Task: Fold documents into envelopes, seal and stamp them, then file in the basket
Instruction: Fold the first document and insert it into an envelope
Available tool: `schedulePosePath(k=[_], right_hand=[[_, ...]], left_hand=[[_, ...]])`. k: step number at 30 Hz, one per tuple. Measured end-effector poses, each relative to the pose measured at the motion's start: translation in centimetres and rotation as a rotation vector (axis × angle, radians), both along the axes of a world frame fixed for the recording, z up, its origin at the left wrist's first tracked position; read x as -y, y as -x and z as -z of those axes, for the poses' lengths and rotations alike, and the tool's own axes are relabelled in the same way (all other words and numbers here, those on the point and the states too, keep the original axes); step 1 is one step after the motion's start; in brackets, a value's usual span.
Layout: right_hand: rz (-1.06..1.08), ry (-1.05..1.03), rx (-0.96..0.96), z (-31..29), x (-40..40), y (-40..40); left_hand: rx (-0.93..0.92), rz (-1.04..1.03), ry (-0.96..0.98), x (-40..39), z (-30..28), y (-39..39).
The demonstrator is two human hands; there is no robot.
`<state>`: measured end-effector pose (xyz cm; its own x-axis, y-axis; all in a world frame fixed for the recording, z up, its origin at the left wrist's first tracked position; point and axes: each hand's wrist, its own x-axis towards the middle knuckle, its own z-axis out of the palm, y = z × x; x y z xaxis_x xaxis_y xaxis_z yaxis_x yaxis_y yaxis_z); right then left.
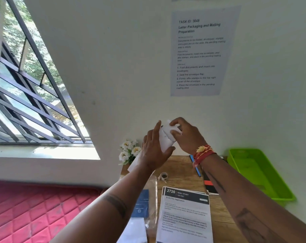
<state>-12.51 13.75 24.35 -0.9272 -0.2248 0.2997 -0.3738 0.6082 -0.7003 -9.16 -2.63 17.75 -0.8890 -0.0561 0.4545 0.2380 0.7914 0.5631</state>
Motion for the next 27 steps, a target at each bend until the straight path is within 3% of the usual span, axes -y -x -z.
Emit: schedulePosePath(k=[11,16,23,27], right_hand=[[0.040,-0.055,0.048,-1.7,0.3,0.7],[-0.020,-0.268,0.119,-3.1,1.1,0.6],[-0.077,-0.328,0.178,-4.0,0.5,1.5],[-0.099,-0.255,0.200,-3.7,-0.4,1.9]], left_hand=[[-0.062,0.028,0.033,-0.1,-0.3,0.7],[-0.074,0.072,0.064,-0.7,-1.1,1.2],[-0.108,0.086,0.057,-1.4,-1.8,1.7],[-0.126,0.106,0.044,-1.8,-2.2,1.6]])
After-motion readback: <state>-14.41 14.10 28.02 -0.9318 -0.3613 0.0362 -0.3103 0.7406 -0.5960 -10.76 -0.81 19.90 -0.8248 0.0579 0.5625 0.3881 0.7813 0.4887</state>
